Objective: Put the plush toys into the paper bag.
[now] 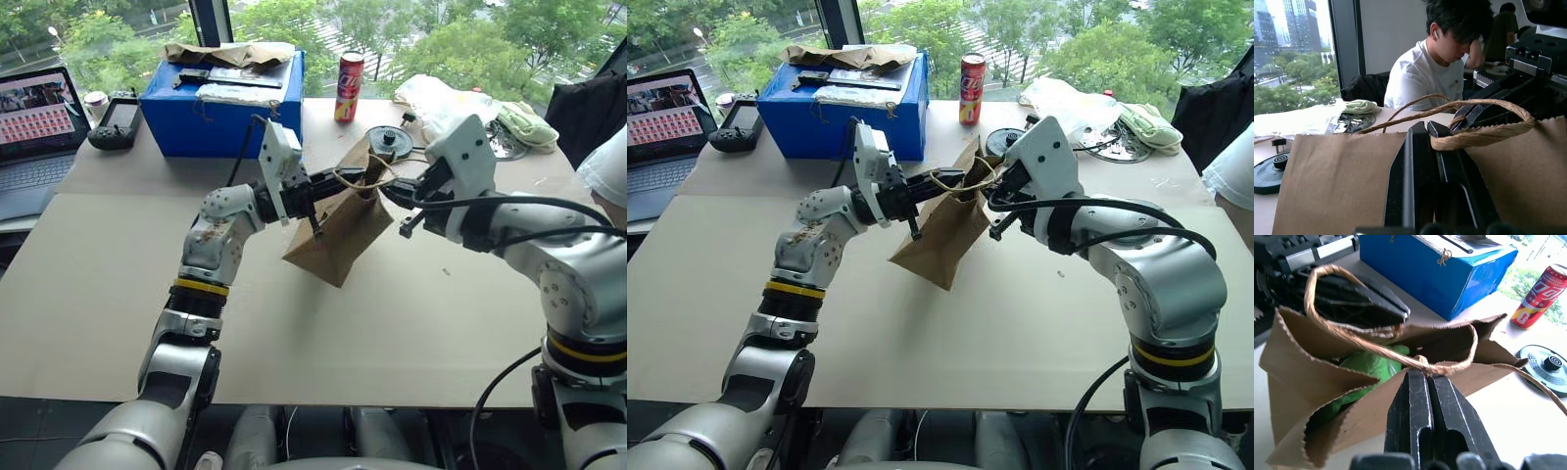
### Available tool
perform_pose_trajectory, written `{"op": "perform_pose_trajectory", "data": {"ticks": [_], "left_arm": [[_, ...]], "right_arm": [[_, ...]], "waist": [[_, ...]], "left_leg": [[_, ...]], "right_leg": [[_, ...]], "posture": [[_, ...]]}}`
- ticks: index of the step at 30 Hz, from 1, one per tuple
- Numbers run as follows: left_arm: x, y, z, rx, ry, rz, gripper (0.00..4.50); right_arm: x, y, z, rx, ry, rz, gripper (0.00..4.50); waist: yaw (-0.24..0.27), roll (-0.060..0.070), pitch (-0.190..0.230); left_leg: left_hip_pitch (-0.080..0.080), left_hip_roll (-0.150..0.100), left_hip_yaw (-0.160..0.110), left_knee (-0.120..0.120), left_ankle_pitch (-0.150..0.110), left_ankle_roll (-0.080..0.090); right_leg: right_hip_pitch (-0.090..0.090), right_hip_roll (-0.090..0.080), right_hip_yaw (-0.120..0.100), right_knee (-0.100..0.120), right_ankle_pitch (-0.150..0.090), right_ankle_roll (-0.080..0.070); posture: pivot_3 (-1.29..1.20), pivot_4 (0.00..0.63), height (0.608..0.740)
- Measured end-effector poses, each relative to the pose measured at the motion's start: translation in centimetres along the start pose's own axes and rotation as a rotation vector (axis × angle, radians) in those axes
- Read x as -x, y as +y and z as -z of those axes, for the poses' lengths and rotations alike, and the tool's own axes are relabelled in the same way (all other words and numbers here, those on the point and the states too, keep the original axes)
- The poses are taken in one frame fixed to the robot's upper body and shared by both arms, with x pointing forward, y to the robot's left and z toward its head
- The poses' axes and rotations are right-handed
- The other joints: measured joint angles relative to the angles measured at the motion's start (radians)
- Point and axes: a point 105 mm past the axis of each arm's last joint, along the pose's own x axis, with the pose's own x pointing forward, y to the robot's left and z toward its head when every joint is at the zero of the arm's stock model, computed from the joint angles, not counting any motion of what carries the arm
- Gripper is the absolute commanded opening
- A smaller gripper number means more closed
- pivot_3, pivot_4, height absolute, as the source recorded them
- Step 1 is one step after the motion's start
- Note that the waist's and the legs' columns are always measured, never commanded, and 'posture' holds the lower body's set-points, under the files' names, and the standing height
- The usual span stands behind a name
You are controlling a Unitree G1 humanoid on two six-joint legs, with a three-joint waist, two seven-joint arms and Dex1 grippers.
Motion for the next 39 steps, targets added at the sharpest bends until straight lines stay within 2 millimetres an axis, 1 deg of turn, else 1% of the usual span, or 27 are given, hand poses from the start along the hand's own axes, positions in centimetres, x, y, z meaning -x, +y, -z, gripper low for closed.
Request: {"op": "perform_pose_trajectory", "data": {"ticks": [4, 6, 9, 11, 15, 18, 20, 21, 22, 25, 28, 29, 31, 32, 35, 39], "left_arm": [[0.9, 0.7, 1.6, 0.000, 0.048, -0.014, 0.00], [1.7, 1.1, 2.0, -0.008, 0.067, -0.025, 0.00], [3.1, 2.4, 2.5, -0.024, 0.108, -0.060, 0.00], [3.8, 3.1, 2.5, -0.043, 0.121, -0.081, 0.00], [3.8, 3.3, 2.5, -0.047, 0.125, -0.081, 0.00], [3.6, 3.2, 2.6, -0.036, 0.119, -0.074, 0.00], [3.4, 3.0, 2.6, -0.032, 0.114, -0.071, 0.00], [3.3, 3.0, 2.5, -0.031, 0.111, -0.070, 0.59], [3.2, 3.0, 2.5, -0.029, 0.110, -0.069, 0.75], [3.2, 2.8, 2.5, -0.008, 0.116, -0.066, 1.82], [3.6, 2.5, 2.7, 0.021, 0.116, -0.074, 2.93], [3.8, 2.5, 2.7, 0.032, 0.114, -0.079, 3.37], [4.2, 2.3, 2.4, 0.047, 0.109, -0.094, 4.10], [4.5, 2.3, 2.2, 0.048, 0.109, -0.101, 4.39], [5.5, 2.0, 1.5, 0.067, 0.096, -0.133, 4.39], [7.2, 1.8, 1.6, 0.107, 0.092, -0.194, 4.39]], "right_arm": [[-1.0, 1.4, 0.5, -0.018, 0.017, -0.037, 0.07], [-1.4, 1.9, 0.5, -0.031, 0.013, -0.047, 0.07], [-2.4, 2.8, 0.6, -0.053, 0.019, -0.065, 0.07], [-3.2, 2.8, 0.4, -0.067, 0.020, -0.056, 0.07], [-4.3, 2.0, 0.6, -0.093, 0.038, -0.004, 0.07], [-4.6, 1.6, 1.1, -0.108, 0.061, 0.023, 0.91], [-4.7, 1.4, 1.3, -0.113, 0.069, 0.031, 1.56], [-4.7, 1.4, 1.3, -0.114, 0.069, 0.030, 1.94], [-4.7, 1.5, 1.3, -0.115, 0.067, 0.028, 2.25], [-4.5, 1.5, 1.2, -0.125, 0.058, 0.023, 3.24], [-3.8, 1.3, 0.8, -0.114, 0.043, 0.007, 4.31], [-3.6, 1.3, 0.7, -0.109, 0.039, 0.003, 4.50], [-2.8, 1.4, 0.7, -0.086, 0.039, -0.024, 4.50], [-2.3, 1.3, 0.6, -0.075, 0.040, -0.032, 4.50], [-0.9, 1.0, 0.6, -0.031, 0.049, -0.054, 4.50], [0.8, 0.8, 0.6, 0.026, 0.093, -0.101, 4.50]], "waist": [[0.000, 0.000, 0.000], [0.001, 0.000, 0.000], [0.001, 0.000, 0.000], [0.001, 0.000, 0.000], [0.006, 0.000, 0.000], [0.007, 0.000, 0.000], [0.004, 0.000, 0.000], [0.004, 0.000, 0.000], [0.003, 0.000, 0.000], [0.001, 0.000, 0.000], [0.000, 0.000, 0.000], [0.001, 0.000, 0.000], [0.001, 0.000, 0.000], [0.002, 0.000, 0.000], [0.002, 0.000, 0.000], [0.002, 0.000, 0.000]], "left_leg": [[0.000, 0.000, 0.000, 0.000, 0.000, 0.000], [0.000, 0.000, 0.000, 0.000, 0.000, 0.000], [-0.001, 0.000, 0.000, 0.000, 0.000, 0.000], [0.000, 0.000, 0.000, 0.001, 0.000, 0.000], [-0.001, -0.001, 0.000, 0.001, 0.000, 0.000], [-0.002, -0.001, 0.001, 0.001, 0.000, 0.000], [-0.002, -0.001, 0.001, 0.001, 0.000, 0.000], [-0.002, -0.001, 0.000, 0.001, 0.000, 0.000], [-0.002, 0.000, 0.000, 0.001, 0.000, 0.000], [-0.002, 0.000, 0.000, 0.001, 0.000, 0.000], [-0.002, 0.000, 0.000, 0.001, 0.000, 0.000], [-0.002, 0.000, 0.000, 0.001, 0.000, 0.000], [-0.002, 0.001, 0.000, 0.000, 0.000, 0.000], [-0.002, 0.001, 0.000, 0.000, 0.000, 0.000], [-0.002, 0.001, 0.000, 0.001, 0.000, 0.000], [-0.001, 0.001, 0.000, 0.001, 0.000, 0.000]], "right_leg": [[0.000, 0.000, 0.000, 0.000, 0.000, 0.000], [0.000, 0.000, 0.000, 0.000, 0.000, 0.000], [-0.001, 0.000, 0.000, 0.000, 0.000, 0.000], [0.000, -0.001, -0.001, 0.000, 0.000, 0.000], [0.000, -0.002, -0.001, 0.000, 0.000, 0.000], [0.000, -0.002, -0.002, 0.000, 0.000, 0.000], [-0.001, -0.002, -0.002, 0.000, 0.000, 0.000], [-0.001, -0.002, -0.002, 0.000, 0.000, 0.000], [-0.001, -0.001, -0.002, 0.000, 0.000, 0.000], [-0.001, -0.001, -0.001, 0.000, 0.000, 0.000], [-0.001, -0.001, -0.001, 0.000, 0.000, 0.000], [-0.001, -0.001, -0.001, 0.000, 0.000, 0.000], [-0.001, -0.001, -0.001, 0.000, 0.000, 0.000], [-0.001, -0.001, -0.001, 0.000, 0.000, 0.000], [-0.001, -0.002, -0.001, 0.000, 0.000, 0.000], [0.000, -0.002, -0.001, 0.000, 0.000, 0.000]], "posture": [[0.00, 0.150, 0.739], [0.00, 0.150, 0.739], [0.00, 0.150, 0.739], [0.00, 0.150, 0.739], [0.00, 0.150, 0.739], [0.00, 0.150, 0.739], [0.00, 0.150, 0.739], [0.00, 0.150, 0.739], [0.00, 0.150, 0.739], [0.00, 0.150, 0.739], [0.00, 0.150, 0.739], [0.00, 0.150, 0.739], [0.00, 0.150, 0.739], [0.00, 0.150, 0.739], [0.00, 0.150, 0.739], [0.00, 0.150, 0.739]]}}
